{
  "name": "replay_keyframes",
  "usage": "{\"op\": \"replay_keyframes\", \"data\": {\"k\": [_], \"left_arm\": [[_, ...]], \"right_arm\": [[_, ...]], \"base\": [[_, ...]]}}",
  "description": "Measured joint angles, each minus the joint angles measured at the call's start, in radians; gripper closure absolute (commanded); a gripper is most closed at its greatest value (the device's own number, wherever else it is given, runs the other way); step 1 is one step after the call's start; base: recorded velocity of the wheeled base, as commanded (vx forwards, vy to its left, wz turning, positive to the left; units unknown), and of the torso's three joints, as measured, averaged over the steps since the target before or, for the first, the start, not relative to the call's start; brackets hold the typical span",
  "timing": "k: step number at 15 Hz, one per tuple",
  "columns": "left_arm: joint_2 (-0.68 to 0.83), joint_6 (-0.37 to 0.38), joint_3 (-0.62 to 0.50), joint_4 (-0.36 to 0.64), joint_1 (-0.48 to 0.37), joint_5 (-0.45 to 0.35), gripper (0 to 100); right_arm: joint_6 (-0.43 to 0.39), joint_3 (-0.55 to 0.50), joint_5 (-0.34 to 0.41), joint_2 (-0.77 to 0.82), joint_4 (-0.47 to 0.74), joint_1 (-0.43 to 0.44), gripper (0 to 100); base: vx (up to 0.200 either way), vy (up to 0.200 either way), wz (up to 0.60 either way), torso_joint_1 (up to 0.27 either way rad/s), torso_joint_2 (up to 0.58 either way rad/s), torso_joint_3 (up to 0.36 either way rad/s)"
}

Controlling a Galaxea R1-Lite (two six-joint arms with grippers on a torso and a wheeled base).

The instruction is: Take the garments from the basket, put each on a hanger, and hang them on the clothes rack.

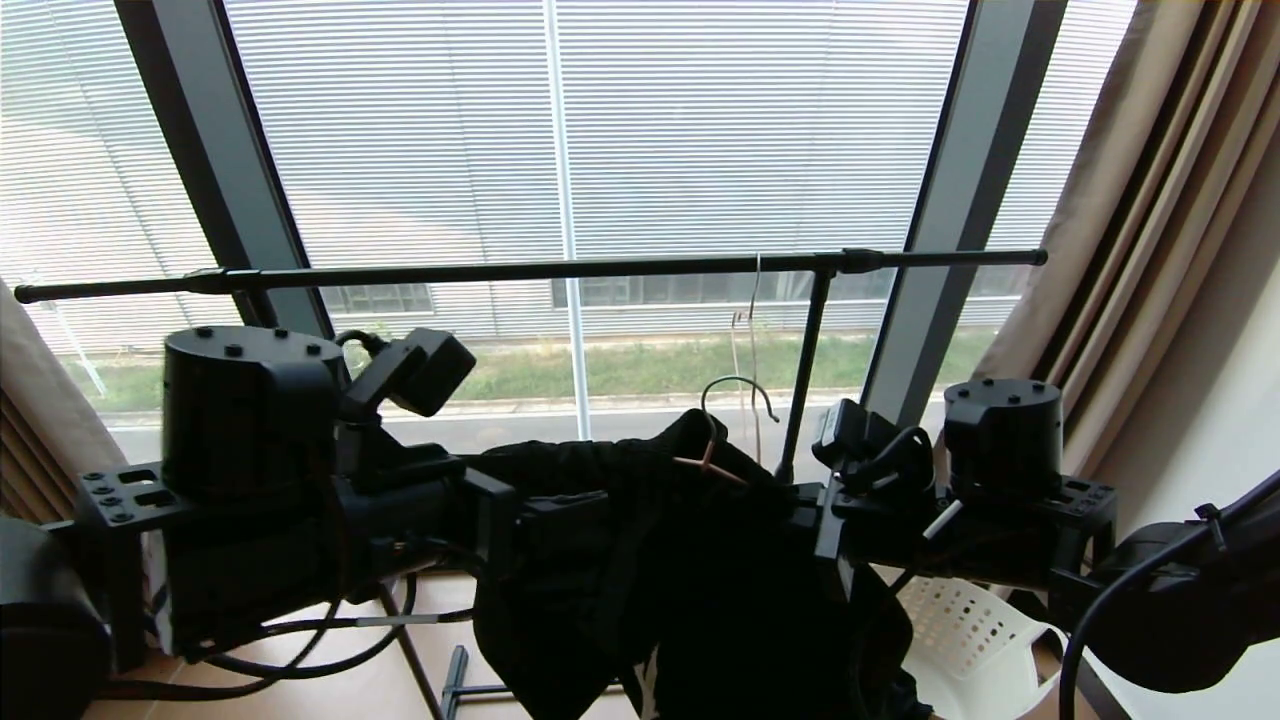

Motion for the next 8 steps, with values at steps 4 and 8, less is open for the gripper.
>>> {"op": "replay_keyframes", "data": {"k": [4, 8], "left_arm": [[-0.078, 0.283, -0.005, 0.097, 0.165, -0.257, 0], [-0.043, 0.656, -0.029, 0.144, 0.23, -0.411, 0]], "right_arm": [[-0.053, 0.0, 0.021, 0.02, 0.0, 0.0, 100], [-0.179, -0.005, 0.11, 0.034, -0.001, 0.0, 100]], "base": [[0.0, 0.0, 0.0, 0.0, 0.0, 0.0], [0.0, 0.0, 0.0, 0.0, 0.0, 0.0]]}}
